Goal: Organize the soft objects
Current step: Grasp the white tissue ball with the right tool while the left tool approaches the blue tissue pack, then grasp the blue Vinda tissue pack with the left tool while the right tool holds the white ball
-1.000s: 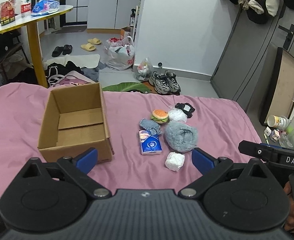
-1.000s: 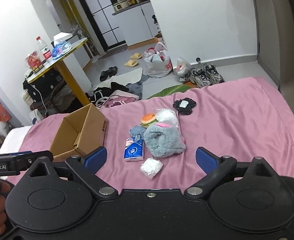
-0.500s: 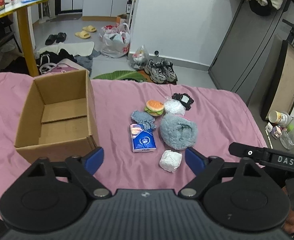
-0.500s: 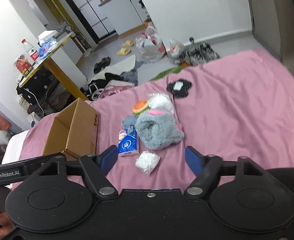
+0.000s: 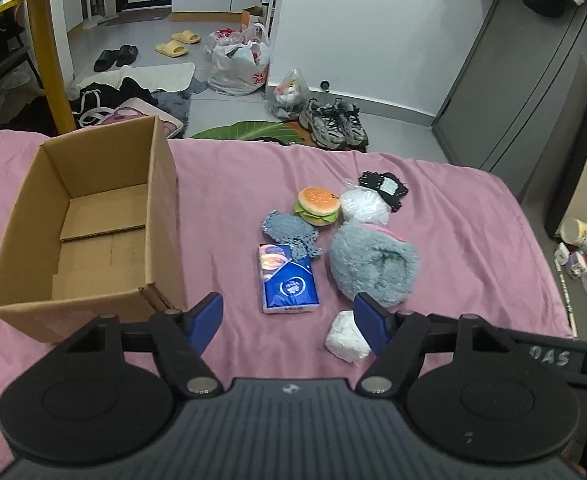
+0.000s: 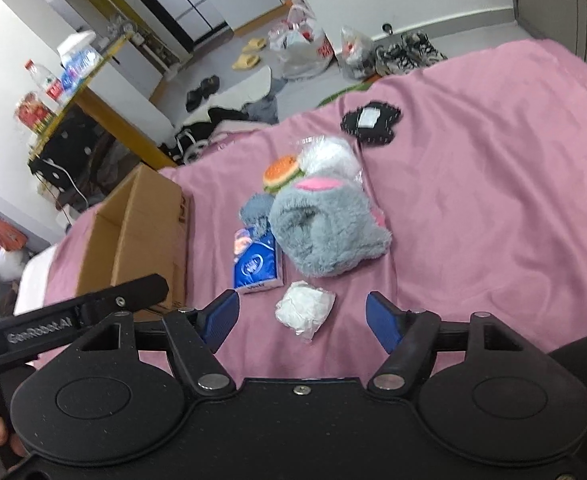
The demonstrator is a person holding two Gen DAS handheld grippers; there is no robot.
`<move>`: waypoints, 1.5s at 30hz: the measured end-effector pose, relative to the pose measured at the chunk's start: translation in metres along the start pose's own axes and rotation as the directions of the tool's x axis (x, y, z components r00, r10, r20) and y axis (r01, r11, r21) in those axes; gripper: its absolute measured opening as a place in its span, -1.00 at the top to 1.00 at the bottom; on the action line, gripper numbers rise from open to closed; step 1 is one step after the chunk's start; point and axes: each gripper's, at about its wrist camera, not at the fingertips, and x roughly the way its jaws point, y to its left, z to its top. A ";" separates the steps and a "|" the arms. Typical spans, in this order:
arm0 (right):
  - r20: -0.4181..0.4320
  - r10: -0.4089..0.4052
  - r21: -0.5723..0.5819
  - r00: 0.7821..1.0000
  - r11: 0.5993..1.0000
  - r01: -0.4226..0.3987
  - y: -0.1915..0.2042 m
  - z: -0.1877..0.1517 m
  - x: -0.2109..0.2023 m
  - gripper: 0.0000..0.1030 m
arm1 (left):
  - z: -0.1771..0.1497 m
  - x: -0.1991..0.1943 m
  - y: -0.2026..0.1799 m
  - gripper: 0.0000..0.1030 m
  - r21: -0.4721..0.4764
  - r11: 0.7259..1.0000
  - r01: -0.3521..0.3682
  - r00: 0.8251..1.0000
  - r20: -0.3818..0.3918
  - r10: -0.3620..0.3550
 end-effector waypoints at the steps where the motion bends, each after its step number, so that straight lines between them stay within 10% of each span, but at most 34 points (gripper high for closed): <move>1: -0.008 -0.002 -0.005 1.000 1.000 0.002 0.002 0.000 0.004 -0.32 | 0.000 0.002 0.000 -0.38 -0.002 1.000 -0.002 1.000 -0.005 0.002; 23: -0.177 -0.007 0.135 0.984 0.990 0.031 -0.002 0.001 0.079 0.21 | 0.017 0.025 0.016 -0.38 -0.060 0.998 -0.029 1.000 -0.005 0.029; 45: 0.050 -0.002 0.341 0.999 0.940 -0.015 -0.047 0.009 0.060 0.25 | 0.021 0.090 -0.012 -0.38 -0.003 0.999 -0.049 0.993 -0.105 0.049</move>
